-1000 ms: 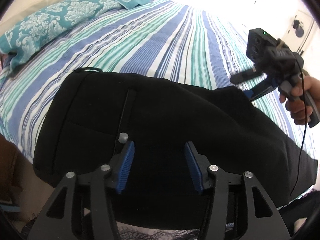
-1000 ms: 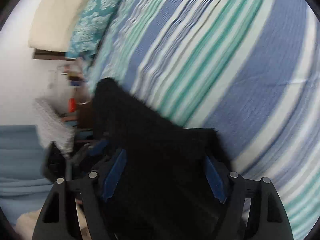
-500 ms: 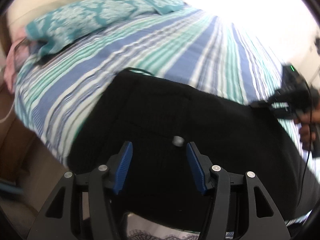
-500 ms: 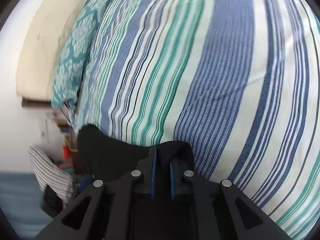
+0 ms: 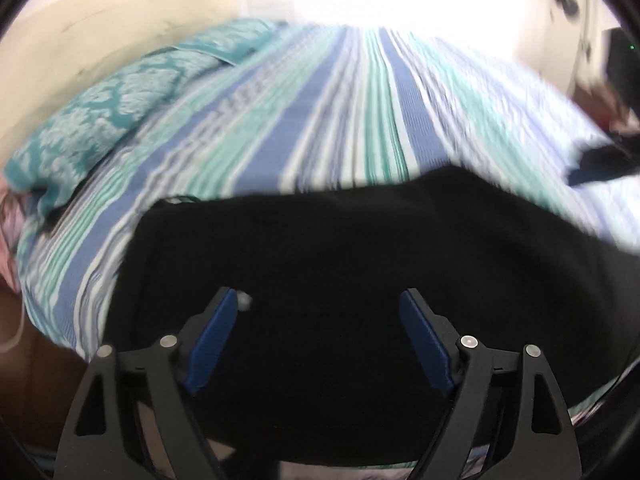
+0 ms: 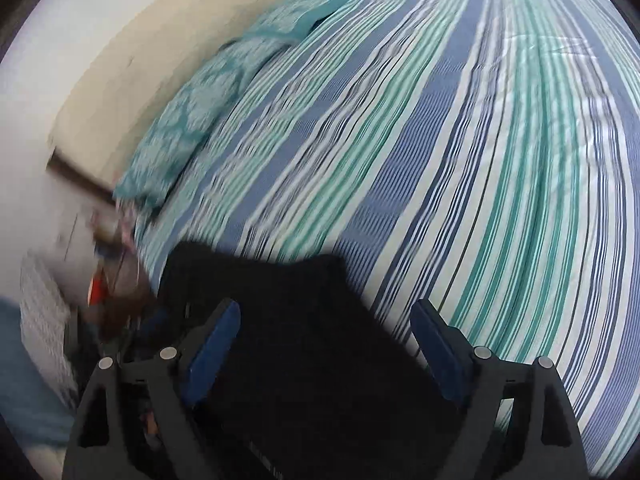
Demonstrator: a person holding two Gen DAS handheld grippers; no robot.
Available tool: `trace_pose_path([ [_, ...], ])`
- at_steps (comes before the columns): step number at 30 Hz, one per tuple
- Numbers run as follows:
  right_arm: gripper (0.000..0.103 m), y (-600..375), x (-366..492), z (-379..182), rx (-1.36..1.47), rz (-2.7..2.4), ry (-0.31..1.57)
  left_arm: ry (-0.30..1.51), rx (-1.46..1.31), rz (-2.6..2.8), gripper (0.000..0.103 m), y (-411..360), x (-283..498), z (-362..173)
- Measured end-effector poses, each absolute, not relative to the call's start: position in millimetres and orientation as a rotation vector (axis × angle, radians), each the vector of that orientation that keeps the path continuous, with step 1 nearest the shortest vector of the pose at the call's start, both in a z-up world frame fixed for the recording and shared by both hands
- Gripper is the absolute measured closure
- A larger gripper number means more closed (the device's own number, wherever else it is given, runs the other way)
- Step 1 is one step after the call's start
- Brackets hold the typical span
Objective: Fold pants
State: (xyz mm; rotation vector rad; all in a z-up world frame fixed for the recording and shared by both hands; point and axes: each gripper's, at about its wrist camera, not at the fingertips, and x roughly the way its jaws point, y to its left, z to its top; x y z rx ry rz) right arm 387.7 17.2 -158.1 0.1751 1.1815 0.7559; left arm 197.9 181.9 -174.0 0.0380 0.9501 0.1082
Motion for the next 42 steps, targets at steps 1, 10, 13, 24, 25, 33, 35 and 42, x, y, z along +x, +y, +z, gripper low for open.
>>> trace_pose_path([
  [1, 0.016, 22, 370, -166, 0.157, 0.77, 1.2, 0.985, 0.052, 0.115, 0.018, 181, 202, -181],
  [10, 0.016, -29, 324, -221, 0.369, 0.491, 1.191, 0.979, -0.102, 0.353, 0.015, 239, 211, -179],
  [13, 0.016, -39, 305, -198, 0.412, 0.473, 1.087, 0.919, -0.217, 0.351, 0.015, 252, 201, -169],
  [24, 0.0, -67, 195, -190, -0.159, 0.177, 0.872, 0.897, 0.071, -0.036, 0.011, 138, 197, -175],
  [25, 0.0, -74, 192, -198, -0.171, 0.155, 0.876, 0.914, 0.1, -0.058, 0.011, 128, 199, -180],
  [33, 0.0, -105, 189, -236, -0.074, 0.09, 0.941, 1.001, 0.115, -0.062, 0.001, 112, 211, -208],
  [35, 0.0, -107, 187, -236, -0.077, 0.087, 0.937, 1.012, 0.094, -0.071, 0.001, 115, 211, -210],
  [42, 0.0, -102, 192, -244, -0.078, 0.096, 0.938, 1.021, 0.111, -0.066, 0.001, 113, 215, -212],
])
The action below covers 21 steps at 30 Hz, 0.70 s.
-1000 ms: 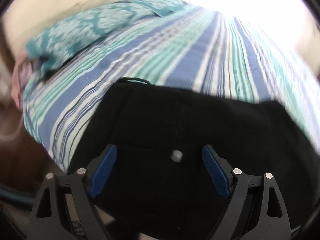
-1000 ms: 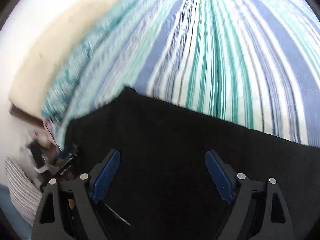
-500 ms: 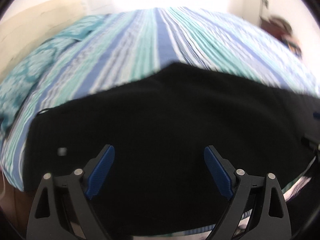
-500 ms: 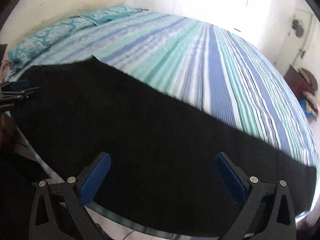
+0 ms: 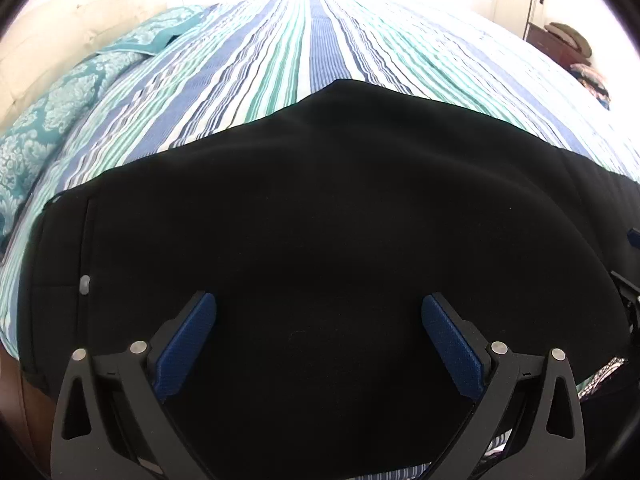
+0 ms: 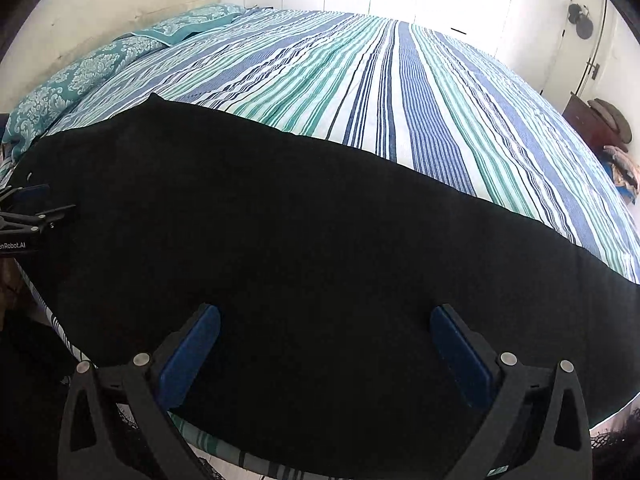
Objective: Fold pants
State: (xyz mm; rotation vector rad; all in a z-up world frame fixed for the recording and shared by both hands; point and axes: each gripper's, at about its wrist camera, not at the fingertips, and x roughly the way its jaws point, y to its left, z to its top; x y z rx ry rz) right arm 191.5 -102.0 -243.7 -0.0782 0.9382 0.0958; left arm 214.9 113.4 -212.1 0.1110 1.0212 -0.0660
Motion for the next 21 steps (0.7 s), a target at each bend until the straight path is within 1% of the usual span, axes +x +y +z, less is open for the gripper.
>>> trace_pose_path([
  [21, 0.0, -98, 194, -246, -0.083, 0.085, 0.95, 1.079, 0.114, -0.056, 0.001, 113, 228, -213],
])
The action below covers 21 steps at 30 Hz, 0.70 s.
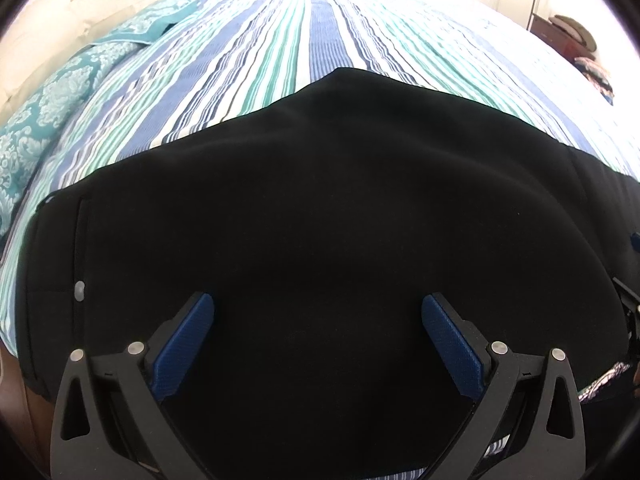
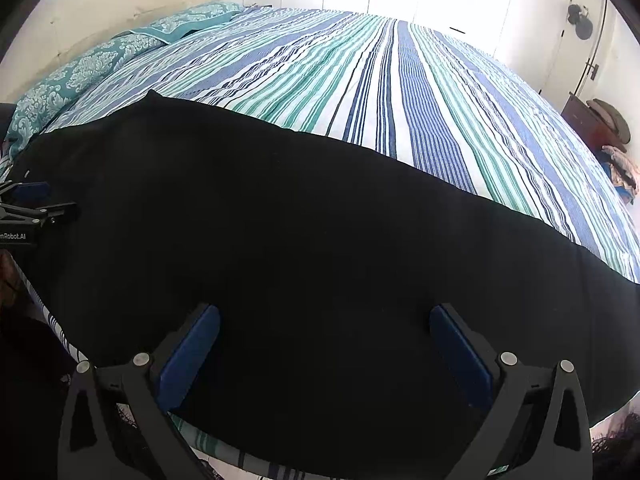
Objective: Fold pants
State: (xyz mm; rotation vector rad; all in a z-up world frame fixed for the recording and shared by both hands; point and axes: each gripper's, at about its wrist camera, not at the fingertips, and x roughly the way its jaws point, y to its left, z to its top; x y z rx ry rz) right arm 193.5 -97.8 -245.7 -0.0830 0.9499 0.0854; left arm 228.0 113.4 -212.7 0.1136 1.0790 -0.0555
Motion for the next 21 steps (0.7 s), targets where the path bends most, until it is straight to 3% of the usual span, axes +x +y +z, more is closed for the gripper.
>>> trace_pose_path([
  [16, 0.0, -99, 195, -235, -0.11, 0.121, 0.971, 1.021, 0.041, -0.046, 0.001, 110, 212, -195],
  [21, 0.0, -120, 174, -197, -0.055, 0.107, 0.839, 0.979, -0.033, -0.175, 0.001, 71, 190, -167],
])
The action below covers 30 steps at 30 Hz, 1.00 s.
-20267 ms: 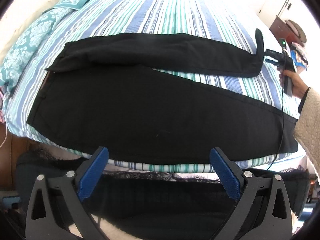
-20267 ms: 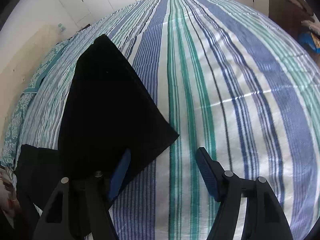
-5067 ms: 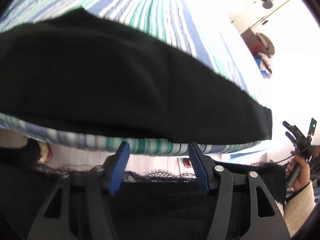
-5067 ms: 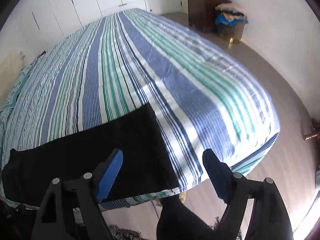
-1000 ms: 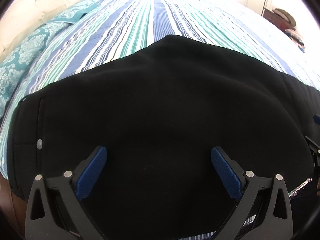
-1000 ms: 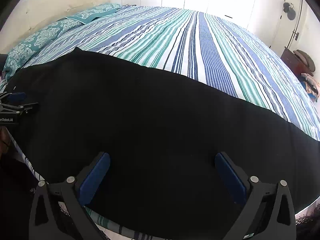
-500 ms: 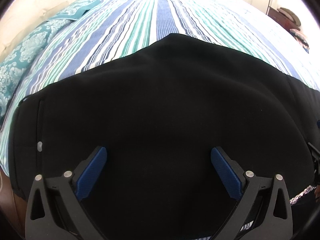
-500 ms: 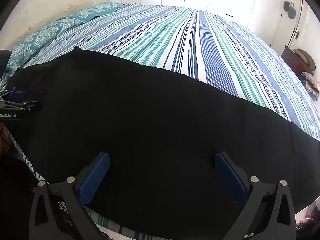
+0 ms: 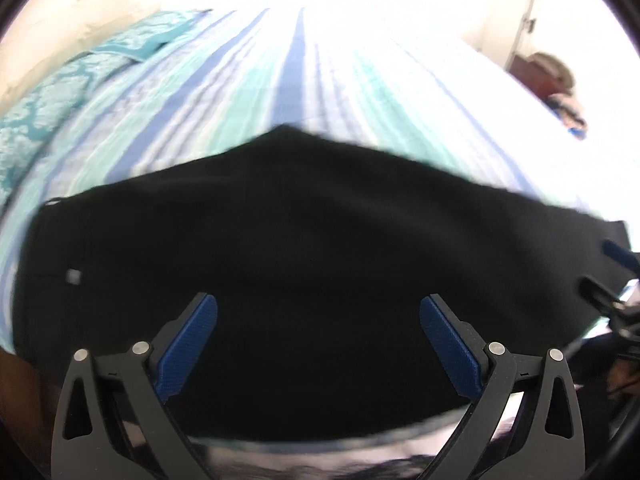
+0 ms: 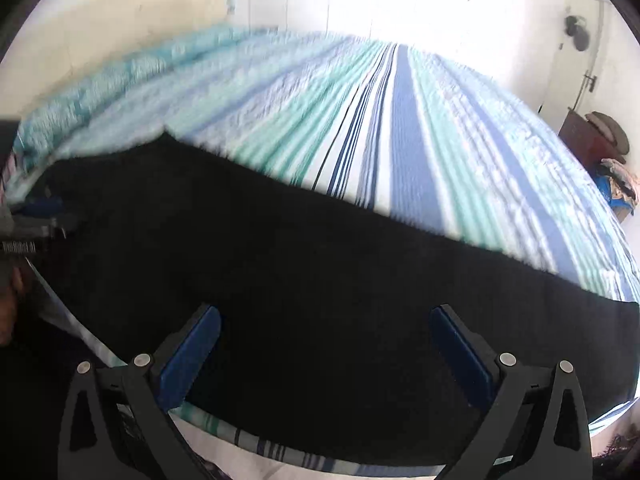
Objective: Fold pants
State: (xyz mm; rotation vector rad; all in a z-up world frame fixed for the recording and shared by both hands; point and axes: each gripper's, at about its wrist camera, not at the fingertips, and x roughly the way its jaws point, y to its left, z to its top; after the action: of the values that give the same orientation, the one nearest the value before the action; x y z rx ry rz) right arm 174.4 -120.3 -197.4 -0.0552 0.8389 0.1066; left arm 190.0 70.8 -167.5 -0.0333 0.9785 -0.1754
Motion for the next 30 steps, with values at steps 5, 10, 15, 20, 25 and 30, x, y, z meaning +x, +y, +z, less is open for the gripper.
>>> trace_pose_path([
  [5, 0.0, -149, 170, -191, -0.029, 0.074, 0.843, 1.054, 0.079, -0.32, 0.001, -8, 177, -182],
  [10, 0.0, -181, 159, -202, -0.002, 0.004, 0.864, 1.062, 0.25, -0.312, 0.0, -36, 169, -209],
  [15, 0.0, -214, 155, -211, 0.04, -0.056, 0.876, 1.069, 0.226, -0.274, 0.0, -30, 174, -211],
  [20, 0.0, -247, 163, -243, 0.141, -0.124, 1.042, 1.081, 0.217, -0.261, 0.001, -30, 170, -205],
  [25, 0.0, -269, 154, -218, 0.205, -0.141, 0.924, 1.049, 0.192, -0.279, 0.001, -38, 163, -189],
  [30, 0.0, -291, 170, -240, 0.179, -0.124, 1.048, 1.093, 0.213, -0.243, 0.001, -36, 165, -206],
])
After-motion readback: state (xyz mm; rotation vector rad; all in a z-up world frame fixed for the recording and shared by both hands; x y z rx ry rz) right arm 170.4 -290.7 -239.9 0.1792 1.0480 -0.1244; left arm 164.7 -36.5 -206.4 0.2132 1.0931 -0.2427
